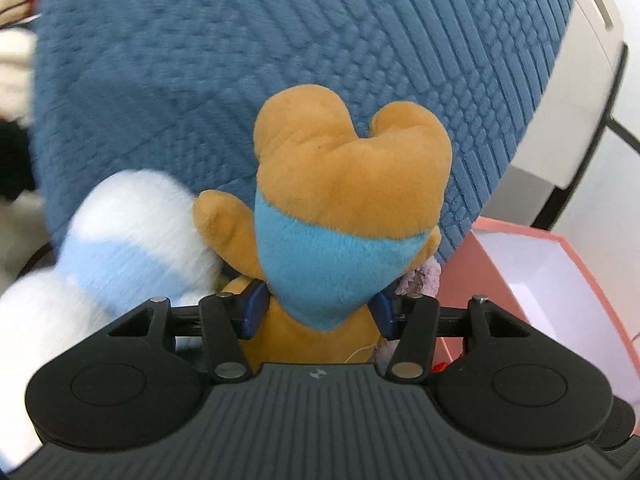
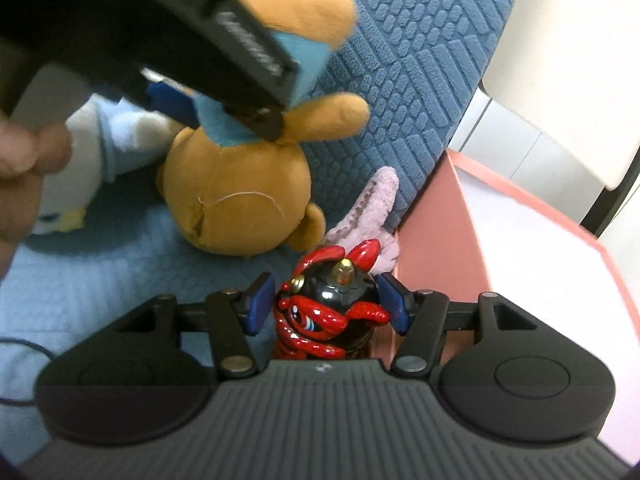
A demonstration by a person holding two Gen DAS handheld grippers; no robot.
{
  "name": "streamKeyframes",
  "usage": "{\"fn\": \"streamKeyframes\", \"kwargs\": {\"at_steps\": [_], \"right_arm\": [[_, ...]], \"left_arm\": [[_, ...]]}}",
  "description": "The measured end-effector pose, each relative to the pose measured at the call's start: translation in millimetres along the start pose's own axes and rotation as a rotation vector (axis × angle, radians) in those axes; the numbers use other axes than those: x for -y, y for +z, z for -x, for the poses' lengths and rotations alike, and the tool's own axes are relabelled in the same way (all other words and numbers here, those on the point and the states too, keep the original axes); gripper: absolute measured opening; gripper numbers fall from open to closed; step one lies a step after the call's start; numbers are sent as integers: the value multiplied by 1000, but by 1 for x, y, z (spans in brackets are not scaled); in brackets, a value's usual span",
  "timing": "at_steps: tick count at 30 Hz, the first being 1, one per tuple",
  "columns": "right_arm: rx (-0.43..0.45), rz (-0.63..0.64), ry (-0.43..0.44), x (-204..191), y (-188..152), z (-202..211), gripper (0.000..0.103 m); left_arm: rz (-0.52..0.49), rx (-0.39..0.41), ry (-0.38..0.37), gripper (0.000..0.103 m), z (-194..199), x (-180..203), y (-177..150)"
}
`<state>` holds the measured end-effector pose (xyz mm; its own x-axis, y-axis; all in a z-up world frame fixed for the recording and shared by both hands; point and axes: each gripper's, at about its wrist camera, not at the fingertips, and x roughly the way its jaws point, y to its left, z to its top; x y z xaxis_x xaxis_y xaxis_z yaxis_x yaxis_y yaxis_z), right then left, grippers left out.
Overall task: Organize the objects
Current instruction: 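Grasp the red figurine with the right tool while the left tool grasps the orange bear, then lift the red figurine with the right tool while the left tool lifts the bear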
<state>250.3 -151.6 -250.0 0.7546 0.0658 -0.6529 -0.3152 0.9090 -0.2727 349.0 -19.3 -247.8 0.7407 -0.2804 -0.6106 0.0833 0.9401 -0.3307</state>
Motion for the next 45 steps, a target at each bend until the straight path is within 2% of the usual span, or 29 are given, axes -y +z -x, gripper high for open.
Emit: {"fn": "streamKeyframes", "kwargs": {"at_steps": [4,9,10,14,18,26,29,34,38,40,42,45], "right_arm": [[-16,-42,60,8,-5,17,60],[-15,-27,114,4,-19,43,59],[-13,-20,120,2,-18,49,59],[-10,-4,143,-2,-13,61,59],[7,0,167,-5,-12,71,59],[-19,-32,237,-4,-39,105,59],[-42,-36,265,-5,-47,111,59],[-53,-18,277,-12,-50,107,59],[-83,-10,278,-18,-51,94,60],[-76,-4,268,-19,-50,91,60],[-69,-7,267,-19,-50,90,59],[-76,-18,269,-18,-50,88,62]], "left_arm": [[48,-19,28,53,18,-5,-13],[82,-15,44,48,41,-7,-23],[84,-17,52,47,49,-14,-21],[106,-19,67,46,93,-34,-48],[133,-31,70,46,120,-26,-64],[216,-63,107,46,163,4,-82],[227,-79,122,46,167,5,-90],[226,-104,135,46,149,-6,-87],[275,-107,99,47,131,-22,-81],[285,-99,94,49,128,-26,-79],[290,-101,100,63,125,-28,-77],[289,-125,118,79,120,-31,-77]]}}
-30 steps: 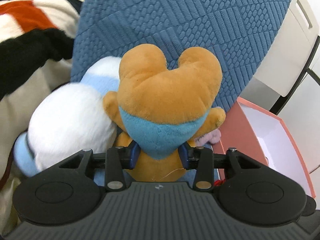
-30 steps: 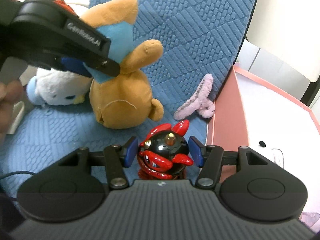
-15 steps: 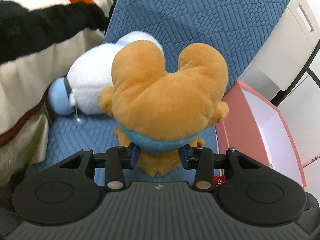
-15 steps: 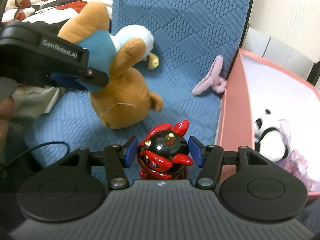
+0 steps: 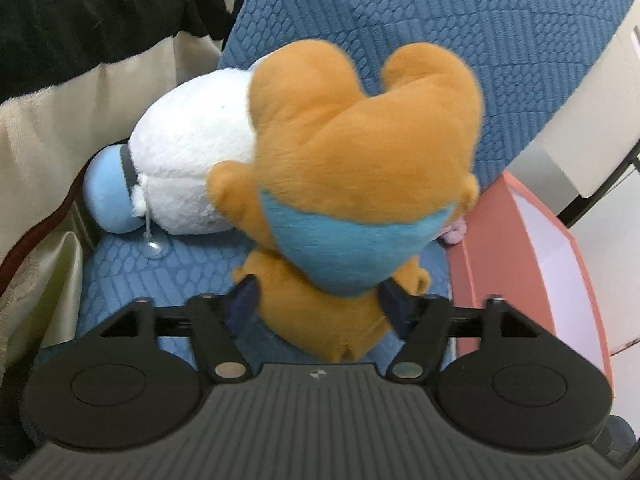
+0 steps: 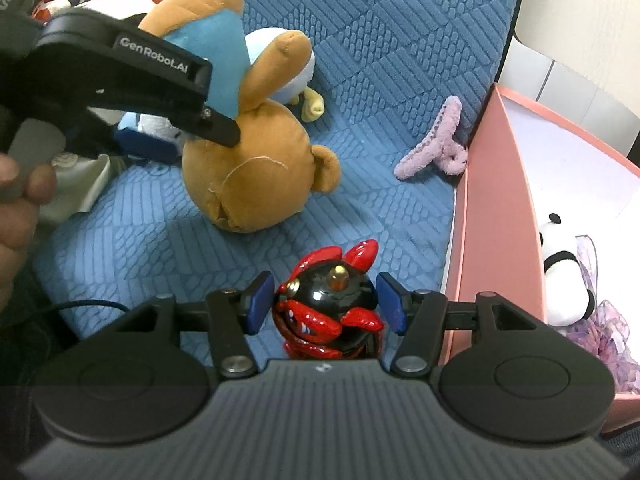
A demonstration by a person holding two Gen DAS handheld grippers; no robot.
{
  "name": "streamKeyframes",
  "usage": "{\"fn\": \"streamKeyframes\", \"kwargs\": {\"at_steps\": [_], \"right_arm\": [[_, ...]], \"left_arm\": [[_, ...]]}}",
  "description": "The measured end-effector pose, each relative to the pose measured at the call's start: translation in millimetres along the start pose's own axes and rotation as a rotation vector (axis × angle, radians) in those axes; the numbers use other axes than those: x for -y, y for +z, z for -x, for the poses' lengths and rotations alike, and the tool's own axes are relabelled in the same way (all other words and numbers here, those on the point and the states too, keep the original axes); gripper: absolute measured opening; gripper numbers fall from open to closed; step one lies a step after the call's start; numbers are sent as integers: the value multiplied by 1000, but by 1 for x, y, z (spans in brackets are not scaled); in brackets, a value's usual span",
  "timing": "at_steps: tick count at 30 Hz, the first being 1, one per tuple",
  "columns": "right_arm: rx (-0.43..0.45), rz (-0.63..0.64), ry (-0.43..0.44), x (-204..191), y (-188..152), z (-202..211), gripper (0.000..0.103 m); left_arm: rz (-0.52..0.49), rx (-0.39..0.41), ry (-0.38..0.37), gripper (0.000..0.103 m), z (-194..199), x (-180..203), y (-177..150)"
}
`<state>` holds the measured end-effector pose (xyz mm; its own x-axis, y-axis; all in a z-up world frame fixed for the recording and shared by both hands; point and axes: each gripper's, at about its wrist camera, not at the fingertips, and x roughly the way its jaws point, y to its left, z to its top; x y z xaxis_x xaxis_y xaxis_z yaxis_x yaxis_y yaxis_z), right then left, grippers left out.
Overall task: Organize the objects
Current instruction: 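Lift the red figurine with the right tool while the left tool lifts the bear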
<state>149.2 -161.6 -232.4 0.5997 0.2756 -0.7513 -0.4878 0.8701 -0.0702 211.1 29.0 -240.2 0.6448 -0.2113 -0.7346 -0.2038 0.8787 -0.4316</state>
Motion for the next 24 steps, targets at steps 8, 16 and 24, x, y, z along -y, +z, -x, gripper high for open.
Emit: {"fn": "streamKeyframes", "kwargs": {"at_steps": [8,16,24], "right_arm": [[-25,-72,-3,9,0,-7,72],[-62,-108,1,9,-2,-17,72],[-110,-191,16,13,-6,-32,71]], "left_arm": [[30,-48,-41,84,-10,-7,1],[39,-16,-49,84,-19,-6,5],[-29,83,-8,89,-38,10,6]]}}
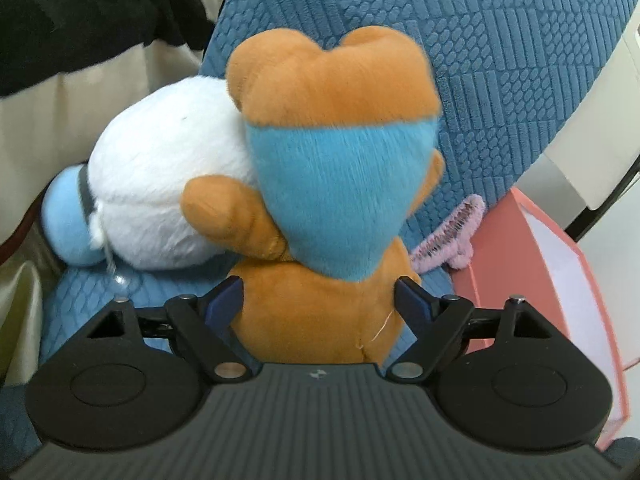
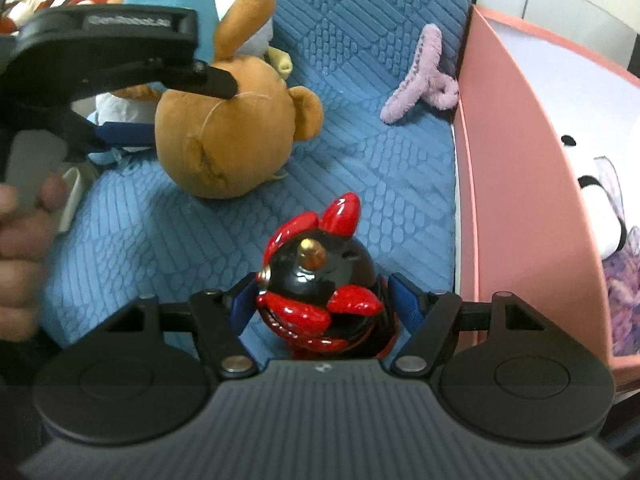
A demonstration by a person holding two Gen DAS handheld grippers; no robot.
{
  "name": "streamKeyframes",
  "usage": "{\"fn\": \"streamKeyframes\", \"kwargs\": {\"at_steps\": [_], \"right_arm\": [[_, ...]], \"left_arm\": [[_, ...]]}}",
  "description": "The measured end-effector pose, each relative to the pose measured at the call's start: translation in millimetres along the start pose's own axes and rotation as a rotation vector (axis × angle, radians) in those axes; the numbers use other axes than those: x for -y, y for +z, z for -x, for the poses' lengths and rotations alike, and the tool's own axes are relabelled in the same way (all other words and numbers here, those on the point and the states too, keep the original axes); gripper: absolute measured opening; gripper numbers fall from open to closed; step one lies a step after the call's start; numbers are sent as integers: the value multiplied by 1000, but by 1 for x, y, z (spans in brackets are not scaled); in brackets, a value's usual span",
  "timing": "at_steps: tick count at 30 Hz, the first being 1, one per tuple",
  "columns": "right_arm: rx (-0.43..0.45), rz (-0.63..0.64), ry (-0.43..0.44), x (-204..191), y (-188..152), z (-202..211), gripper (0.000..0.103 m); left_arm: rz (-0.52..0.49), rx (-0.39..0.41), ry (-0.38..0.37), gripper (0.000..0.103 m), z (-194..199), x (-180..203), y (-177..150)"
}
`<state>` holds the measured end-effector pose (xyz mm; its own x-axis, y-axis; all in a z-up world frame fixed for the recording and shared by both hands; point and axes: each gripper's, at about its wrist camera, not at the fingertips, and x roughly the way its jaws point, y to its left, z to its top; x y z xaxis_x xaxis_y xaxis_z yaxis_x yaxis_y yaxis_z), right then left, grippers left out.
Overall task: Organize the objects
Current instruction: 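Lift the red figurine with the right tool while the left tool lifts the bear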
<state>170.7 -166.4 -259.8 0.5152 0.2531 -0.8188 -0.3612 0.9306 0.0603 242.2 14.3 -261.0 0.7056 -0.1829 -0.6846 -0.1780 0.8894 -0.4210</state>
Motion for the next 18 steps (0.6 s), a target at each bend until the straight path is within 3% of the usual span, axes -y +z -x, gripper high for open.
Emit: {"fn": "streamKeyframes", "kwargs": {"at_steps": [3,5,9,18], "right_arm": [[15,-12,3,1,1,0,63],[23,-20,1,0,1,2,63],[32,-30,-3,3,2,4,63],[62,-21,-21,4,3,8,63]], "left_arm": [[-9,9,13,98,-8,2,0],[-6,4,25,101,-15,1,-1],[109,-42,-29,100,-29,-14,1],[105,-74,-21,83,-13,-14,2]]}}
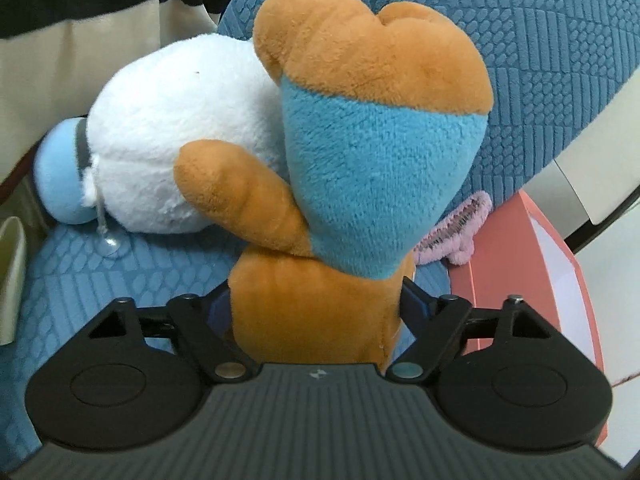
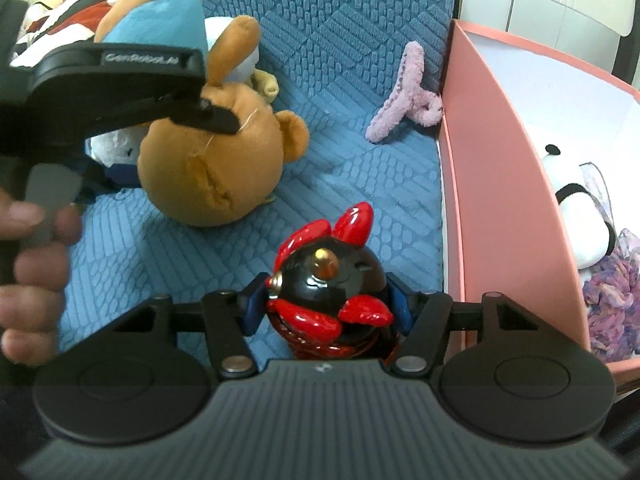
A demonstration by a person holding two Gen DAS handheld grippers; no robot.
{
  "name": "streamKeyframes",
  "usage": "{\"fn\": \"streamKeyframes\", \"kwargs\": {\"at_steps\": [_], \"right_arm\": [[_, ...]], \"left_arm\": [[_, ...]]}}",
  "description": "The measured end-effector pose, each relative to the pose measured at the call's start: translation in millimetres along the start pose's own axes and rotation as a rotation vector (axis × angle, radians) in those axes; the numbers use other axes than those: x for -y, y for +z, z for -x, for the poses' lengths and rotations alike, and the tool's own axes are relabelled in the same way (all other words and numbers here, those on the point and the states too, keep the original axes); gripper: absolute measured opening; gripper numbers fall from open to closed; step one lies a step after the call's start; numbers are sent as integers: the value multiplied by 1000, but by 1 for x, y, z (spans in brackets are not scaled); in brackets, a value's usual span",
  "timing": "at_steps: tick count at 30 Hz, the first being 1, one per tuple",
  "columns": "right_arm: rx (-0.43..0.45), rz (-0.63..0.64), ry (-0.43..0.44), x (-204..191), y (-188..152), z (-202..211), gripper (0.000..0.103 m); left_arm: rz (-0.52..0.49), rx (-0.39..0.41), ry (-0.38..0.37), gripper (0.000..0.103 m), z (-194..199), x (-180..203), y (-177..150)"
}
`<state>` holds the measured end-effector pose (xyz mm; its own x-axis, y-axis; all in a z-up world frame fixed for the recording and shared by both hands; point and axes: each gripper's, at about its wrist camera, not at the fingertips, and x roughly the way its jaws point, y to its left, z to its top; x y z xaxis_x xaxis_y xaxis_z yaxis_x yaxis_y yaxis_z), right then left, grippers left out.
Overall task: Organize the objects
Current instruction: 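Lift the red figurine with the right tool while the left tool lifts the bear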
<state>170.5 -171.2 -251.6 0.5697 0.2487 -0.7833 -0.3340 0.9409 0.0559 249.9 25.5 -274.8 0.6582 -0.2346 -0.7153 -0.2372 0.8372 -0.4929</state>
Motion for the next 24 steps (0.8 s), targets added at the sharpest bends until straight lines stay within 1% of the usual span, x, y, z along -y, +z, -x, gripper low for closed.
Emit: {"fn": "streamKeyframes", "kwargs": {"at_steps": [3,5,7,11,17,19,20,24], "right_arm": [[7,7,-5,0,0,1,63],[7,6,-3,0,1,1,63],[7,3,3,-1,1,2,63],[18,10,14,-2,2,6,63],[29,32,48,-3,0,18,63],[33,45,50,-3,0,23,63],[34,52,54,-3,0,25,63],[36,58,64,-3,-1,32,63]], "left_arm": [[-10,-9,13,83,10,-1,-5],[-30,-16,23,83,18,0,-9],[-62,-26,49,83,25,2,-15],[-87,-39,70,83,35,3,-23],[-81,-43,74,83,49,1,-33],[-70,-42,74,83,55,2,-40],[-71,-41,76,83,62,5,-53],[-76,-45,101,81,72,5,-67]]}}
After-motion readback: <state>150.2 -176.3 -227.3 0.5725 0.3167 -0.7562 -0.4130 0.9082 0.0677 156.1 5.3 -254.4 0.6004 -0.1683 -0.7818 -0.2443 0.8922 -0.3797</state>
